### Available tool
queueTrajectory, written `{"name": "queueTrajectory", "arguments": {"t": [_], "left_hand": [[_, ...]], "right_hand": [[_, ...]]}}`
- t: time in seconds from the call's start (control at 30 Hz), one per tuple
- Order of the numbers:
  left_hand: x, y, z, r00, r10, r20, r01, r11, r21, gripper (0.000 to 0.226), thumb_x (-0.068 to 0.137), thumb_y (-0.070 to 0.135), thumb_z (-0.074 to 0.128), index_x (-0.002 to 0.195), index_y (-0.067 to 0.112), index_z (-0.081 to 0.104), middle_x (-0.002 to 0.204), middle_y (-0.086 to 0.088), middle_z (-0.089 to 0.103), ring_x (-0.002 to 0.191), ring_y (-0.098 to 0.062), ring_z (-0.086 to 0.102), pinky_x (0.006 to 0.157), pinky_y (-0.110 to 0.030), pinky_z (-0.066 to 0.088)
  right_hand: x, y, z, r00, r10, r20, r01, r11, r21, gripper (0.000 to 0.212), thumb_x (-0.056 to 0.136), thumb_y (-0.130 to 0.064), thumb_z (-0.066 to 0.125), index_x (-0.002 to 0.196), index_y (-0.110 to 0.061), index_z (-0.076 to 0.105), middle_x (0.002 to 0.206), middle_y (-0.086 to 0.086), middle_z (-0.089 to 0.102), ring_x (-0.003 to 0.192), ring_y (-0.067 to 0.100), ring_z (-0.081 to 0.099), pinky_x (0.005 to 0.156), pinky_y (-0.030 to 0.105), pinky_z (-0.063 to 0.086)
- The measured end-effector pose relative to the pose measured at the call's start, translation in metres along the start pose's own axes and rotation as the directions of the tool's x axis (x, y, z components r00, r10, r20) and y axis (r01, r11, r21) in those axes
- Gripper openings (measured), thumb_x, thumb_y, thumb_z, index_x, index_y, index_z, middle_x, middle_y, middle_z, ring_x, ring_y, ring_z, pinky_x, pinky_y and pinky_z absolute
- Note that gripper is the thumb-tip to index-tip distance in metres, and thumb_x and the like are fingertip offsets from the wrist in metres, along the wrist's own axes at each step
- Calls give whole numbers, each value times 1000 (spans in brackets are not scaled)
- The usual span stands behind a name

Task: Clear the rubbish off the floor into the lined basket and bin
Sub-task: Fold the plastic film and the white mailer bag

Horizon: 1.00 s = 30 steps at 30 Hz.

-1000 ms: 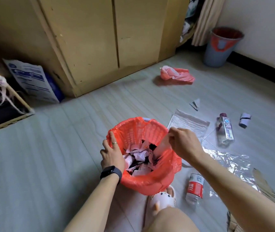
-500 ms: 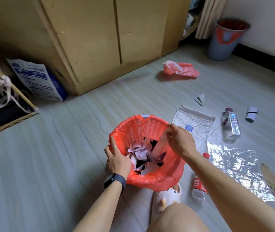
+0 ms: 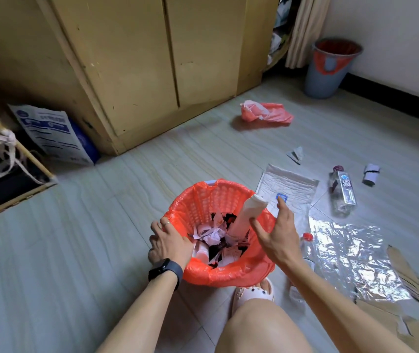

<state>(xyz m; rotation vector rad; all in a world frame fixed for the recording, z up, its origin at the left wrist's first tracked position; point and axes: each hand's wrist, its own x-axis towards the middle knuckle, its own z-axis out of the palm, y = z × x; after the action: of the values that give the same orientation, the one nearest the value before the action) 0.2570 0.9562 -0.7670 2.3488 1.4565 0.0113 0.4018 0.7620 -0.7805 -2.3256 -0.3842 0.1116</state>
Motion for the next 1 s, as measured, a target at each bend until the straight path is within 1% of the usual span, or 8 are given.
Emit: {"name": "queueTrajectory", "arguments": {"t": [0.13,0.27,0.4,0.5,0.6,0.67,0.83,1.0], "left_hand": [[7,10,-7,973,227,51,-232,959,161,78,85,28,54,151,23,13,151,-5,15,114,-37,47,83,-41,44],[14,21,-12,961,208,184,-260,909,327,83,87,25,54,152,22,3,129,-10,45,103,-29,63,71,-34,41],[22,30,-21,946,202,252,-316,737,597,68,88,25,51,145,-1,23,125,-9,61,110,-24,64,81,-33,49],[36,55,-36,942,252,223,-336,673,658,65,88,25,52,144,8,24,137,-19,45,118,-37,53,87,-48,51],[51,82,-25,731,660,174,-625,545,559,50,85,24,53,133,18,43,126,-7,47,117,-29,46,90,-41,42],[50,90,1,598,765,239,-772,469,429,35,85,29,49,118,17,55,117,-4,51,114,-27,49,87,-39,40],[55,86,82,628,515,583,-705,695,144,79,61,74,66,120,22,58,119,-5,60,112,-30,56,81,-35,46],[51,67,112,559,520,646,-692,722,17,60,61,76,55,104,33,63,107,4,68,100,-25,63,78,-32,50]], "right_hand": [[3,-10,0,999,-36,6,36,999,0,68,81,-57,69,139,-33,44,146,9,40,131,28,45,104,45,45],[21,-20,-1,995,-96,-11,95,992,-79,27,86,-47,67,100,-24,69,131,4,55,114,30,54,93,41,47],[50,-26,2,999,-30,-19,27,985,-168,27,94,-38,53,101,-13,61,123,9,56,101,35,58,79,42,48],[64,-28,11,999,-4,49,16,966,-256,20,97,-35,45,102,-17,49,112,11,59,96,38,59,69,40,38],[69,-24,22,992,-56,116,85,961,-262,18,97,-38,46,96,-22,40,108,9,59,91,40,60,63,37,34],[67,-20,23,990,-102,101,124,964,-234,19,98,-36,47,90,-24,34,102,8,60,87,41,60,61,38,33],[62,-9,22,978,-211,3,209,969,-132,13,100,-20,44,94,-23,33,95,12,56,73,44,54,56,41,34],[61,0,19,835,-539,-109,450,784,-429,11,86,-9,68,91,-7,58,105,12,61,86,35,53,68,42,42]]}}
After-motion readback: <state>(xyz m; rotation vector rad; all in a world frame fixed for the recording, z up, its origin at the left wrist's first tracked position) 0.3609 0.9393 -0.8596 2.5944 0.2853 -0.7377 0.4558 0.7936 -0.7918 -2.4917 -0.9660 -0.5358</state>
